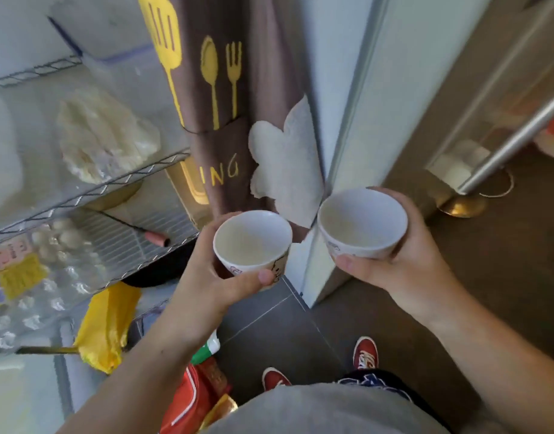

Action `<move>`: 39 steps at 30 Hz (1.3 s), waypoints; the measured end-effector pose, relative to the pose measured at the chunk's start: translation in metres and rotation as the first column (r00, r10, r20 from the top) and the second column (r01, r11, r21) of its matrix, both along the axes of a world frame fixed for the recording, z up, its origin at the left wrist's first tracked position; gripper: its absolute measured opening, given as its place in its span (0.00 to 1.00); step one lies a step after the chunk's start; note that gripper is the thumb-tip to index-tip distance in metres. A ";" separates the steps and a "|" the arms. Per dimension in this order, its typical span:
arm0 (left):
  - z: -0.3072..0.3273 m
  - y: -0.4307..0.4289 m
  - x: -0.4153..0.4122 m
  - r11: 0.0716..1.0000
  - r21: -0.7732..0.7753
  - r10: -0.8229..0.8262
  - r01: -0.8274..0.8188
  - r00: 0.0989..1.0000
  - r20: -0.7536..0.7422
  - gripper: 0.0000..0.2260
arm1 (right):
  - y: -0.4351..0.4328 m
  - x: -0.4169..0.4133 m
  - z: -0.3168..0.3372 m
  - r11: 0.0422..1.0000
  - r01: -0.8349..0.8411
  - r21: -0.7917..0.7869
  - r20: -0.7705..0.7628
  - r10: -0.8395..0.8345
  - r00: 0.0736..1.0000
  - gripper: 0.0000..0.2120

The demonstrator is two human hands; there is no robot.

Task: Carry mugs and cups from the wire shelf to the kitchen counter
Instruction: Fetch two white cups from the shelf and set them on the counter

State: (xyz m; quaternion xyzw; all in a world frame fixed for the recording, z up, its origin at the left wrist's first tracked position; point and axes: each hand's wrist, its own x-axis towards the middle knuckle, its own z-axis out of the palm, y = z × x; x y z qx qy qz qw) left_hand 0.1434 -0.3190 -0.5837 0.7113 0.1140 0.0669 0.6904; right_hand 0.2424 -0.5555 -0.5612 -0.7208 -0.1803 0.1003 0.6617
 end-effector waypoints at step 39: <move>-0.082 -0.534 0.336 0.613 0.271 -0.691 0.742 0.670 -0.272 0.32 | -0.545 0.096 -0.126 0.409 0.857 -0.314 -0.147 -0.912 0.382 0.42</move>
